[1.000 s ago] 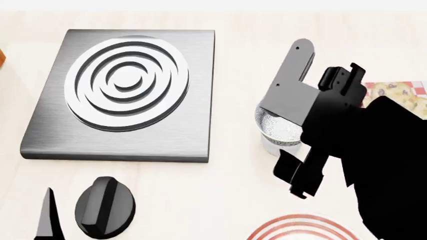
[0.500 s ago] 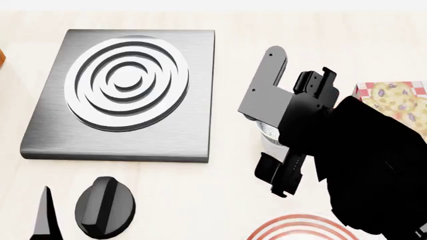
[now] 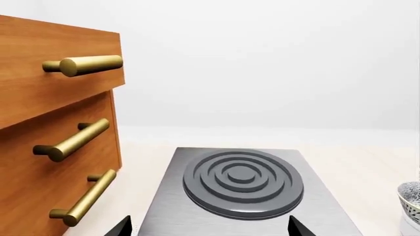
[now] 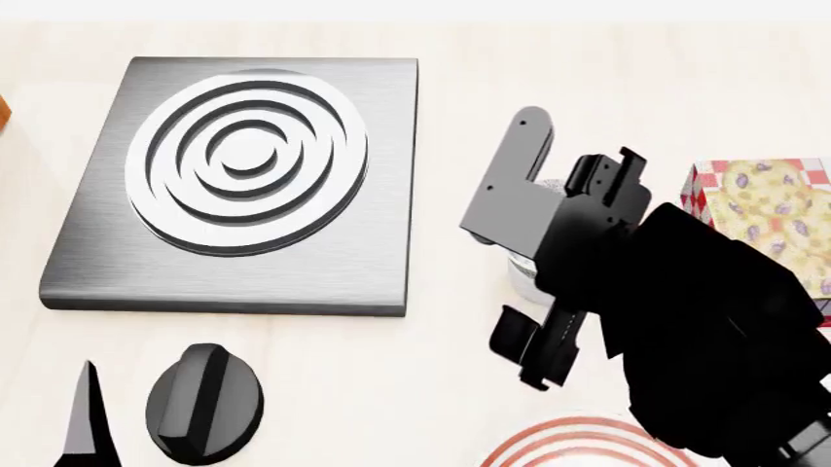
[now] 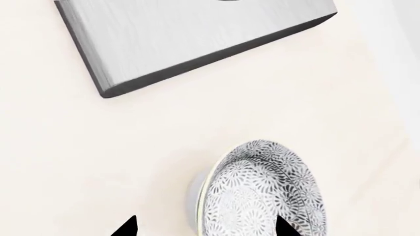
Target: Pick the akita bowl on the ramekin and place it on the plate.
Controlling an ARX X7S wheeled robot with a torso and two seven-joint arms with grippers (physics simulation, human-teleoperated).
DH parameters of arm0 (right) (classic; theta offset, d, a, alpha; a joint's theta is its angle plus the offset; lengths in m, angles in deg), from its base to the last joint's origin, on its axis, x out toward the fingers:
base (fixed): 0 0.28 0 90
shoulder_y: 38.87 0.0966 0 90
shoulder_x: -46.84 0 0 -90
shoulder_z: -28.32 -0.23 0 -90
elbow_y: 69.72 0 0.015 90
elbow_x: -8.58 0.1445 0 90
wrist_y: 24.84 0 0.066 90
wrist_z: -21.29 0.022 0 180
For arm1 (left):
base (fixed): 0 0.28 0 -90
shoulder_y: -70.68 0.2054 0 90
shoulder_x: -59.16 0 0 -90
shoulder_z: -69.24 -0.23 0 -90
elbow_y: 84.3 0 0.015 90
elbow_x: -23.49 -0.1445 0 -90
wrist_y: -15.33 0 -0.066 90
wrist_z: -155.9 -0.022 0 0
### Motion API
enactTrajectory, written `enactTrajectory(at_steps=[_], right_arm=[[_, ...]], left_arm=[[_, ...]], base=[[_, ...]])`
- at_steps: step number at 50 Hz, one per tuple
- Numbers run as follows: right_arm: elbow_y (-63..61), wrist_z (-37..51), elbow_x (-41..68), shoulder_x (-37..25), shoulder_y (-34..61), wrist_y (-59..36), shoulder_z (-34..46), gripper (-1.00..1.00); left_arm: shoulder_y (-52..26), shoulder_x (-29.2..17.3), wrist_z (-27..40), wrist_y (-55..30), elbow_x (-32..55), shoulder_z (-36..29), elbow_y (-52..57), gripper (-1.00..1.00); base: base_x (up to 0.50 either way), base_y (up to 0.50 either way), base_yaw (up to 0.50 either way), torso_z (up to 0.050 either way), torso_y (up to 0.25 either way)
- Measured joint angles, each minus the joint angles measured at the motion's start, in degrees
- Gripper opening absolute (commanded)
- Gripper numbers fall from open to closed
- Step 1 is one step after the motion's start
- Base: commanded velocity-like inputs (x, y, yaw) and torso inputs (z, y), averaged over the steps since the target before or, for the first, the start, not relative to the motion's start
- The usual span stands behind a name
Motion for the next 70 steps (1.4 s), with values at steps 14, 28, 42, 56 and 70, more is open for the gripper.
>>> enactTrajectory(at_steps=[14,28,42,56,70], right_arm=[[5.0,1.4,-0.6,1.4,-0.3,3.6,-0.6,1.00],[7.2,2.1,-0.7,2.1,-0.6,5.5,-0.9,1.00],[7.9,2.7,-0.6,2.2,-1.4,6.3,-1.2,-1.00],[7.2,2.5,0.5,2.0,-2.1,6.0,-1.1,-1.00],[6.3,2.9,0.3,1.5,-2.3,5.9,-1.2,-1.00]], left_arm=[[-0.1,-0.3,0.4,0.1,0.2,-0.2,-0.2,1.00],[-0.2,-0.6,0.8,0.2,0.5,-0.2,-0.3,1.00],[-0.3,-0.8,1.1,0.3,0.6,-0.3,-0.3,1.00],[-0.4,-1.1,1.5,-0.2,0.7,-0.6,-0.3,1.00],[-0.6,-1.2,2.1,-1.0,1.2,-0.5,-0.4,1.00]], base=[[0.00,0.00,0.00,0.000,0.000],[0.00,0.00,0.00,0.000,0.000],[0.00,0.00,0.00,0.000,0.000],[0.00,0.00,0.00,0.000,0.000],[0.00,0.00,0.00,0.000,0.000]])
